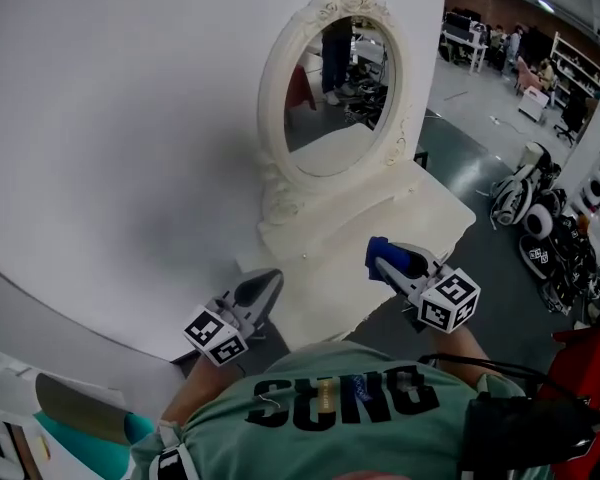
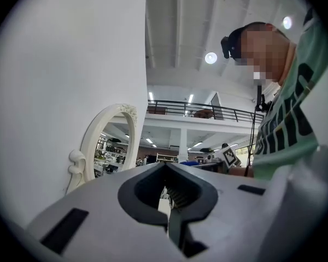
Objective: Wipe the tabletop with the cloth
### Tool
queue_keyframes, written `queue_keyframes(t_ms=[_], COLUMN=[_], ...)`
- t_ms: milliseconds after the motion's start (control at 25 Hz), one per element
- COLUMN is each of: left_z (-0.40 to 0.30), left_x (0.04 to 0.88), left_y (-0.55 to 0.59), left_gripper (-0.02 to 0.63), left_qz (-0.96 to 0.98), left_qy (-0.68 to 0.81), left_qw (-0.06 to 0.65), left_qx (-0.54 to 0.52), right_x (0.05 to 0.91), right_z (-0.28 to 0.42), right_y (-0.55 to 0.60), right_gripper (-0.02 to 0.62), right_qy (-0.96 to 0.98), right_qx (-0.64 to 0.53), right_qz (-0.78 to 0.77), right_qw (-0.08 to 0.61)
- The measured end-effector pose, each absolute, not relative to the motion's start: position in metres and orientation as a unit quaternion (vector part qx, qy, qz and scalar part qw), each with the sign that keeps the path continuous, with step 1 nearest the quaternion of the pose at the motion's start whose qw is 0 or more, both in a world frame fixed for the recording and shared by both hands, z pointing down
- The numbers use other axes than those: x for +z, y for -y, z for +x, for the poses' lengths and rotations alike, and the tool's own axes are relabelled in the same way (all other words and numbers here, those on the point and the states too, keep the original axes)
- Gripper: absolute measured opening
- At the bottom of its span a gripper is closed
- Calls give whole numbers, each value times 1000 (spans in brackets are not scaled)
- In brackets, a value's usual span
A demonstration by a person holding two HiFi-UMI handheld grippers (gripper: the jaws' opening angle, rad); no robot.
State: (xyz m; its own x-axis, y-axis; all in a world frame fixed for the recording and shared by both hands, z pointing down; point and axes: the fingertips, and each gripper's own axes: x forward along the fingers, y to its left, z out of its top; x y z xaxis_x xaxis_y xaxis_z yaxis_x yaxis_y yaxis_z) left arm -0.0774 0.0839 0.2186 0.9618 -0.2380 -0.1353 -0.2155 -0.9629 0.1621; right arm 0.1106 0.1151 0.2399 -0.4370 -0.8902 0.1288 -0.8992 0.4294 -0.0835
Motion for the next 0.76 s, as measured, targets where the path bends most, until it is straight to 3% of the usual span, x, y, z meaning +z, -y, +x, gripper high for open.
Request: queue_keyframes(t_ms=[760], left_z=[-84], left_x=[227], left_y=[-84], left_gripper=[9], left_qz=[988], left_qy=[109], left_qw=[84], left_qx=[-71], right_x=[242], right_z=[110], right_y=[-110], right_gripper=[124], right_qy=[835], right_qx=[41], right_qz=[545], right_qw=[59])
